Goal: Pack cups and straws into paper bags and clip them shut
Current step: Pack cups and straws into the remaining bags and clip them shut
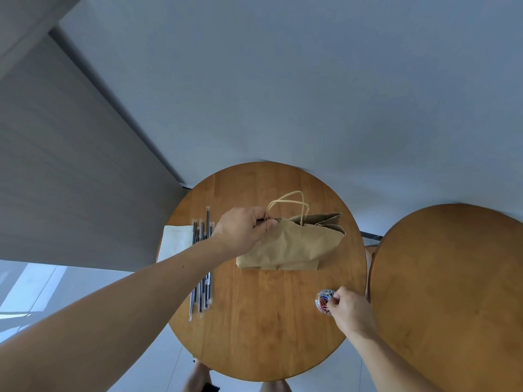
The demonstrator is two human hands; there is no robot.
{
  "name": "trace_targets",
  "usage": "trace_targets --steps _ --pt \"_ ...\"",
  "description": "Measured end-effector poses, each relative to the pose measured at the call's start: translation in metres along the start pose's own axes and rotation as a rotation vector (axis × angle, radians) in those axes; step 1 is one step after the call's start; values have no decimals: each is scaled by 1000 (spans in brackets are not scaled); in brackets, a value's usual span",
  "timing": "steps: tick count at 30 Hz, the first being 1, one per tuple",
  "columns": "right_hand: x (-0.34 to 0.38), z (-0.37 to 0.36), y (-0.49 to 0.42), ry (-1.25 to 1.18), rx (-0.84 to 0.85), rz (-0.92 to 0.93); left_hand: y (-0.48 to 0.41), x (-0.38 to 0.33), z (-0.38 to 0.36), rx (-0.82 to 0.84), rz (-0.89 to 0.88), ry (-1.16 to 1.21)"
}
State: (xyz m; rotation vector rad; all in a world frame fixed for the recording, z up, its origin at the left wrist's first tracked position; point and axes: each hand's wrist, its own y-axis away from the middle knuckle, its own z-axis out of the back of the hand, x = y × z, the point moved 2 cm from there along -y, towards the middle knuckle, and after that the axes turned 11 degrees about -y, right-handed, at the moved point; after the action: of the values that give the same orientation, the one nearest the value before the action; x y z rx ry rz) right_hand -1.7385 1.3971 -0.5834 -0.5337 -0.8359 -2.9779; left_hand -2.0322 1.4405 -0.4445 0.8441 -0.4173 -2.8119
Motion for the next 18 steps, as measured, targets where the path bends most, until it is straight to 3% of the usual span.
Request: trace_targets --steps 9,15,18 --pt "9 -3 -5 110 61 -51 2 1 -2 -19 -17 10" --pt "0 6 9 -23 37 -23 1 -2 0 -4 -19 -9" --pt "2 11 13 -268 15 -15 -1 -2 0 0 -23 -9"
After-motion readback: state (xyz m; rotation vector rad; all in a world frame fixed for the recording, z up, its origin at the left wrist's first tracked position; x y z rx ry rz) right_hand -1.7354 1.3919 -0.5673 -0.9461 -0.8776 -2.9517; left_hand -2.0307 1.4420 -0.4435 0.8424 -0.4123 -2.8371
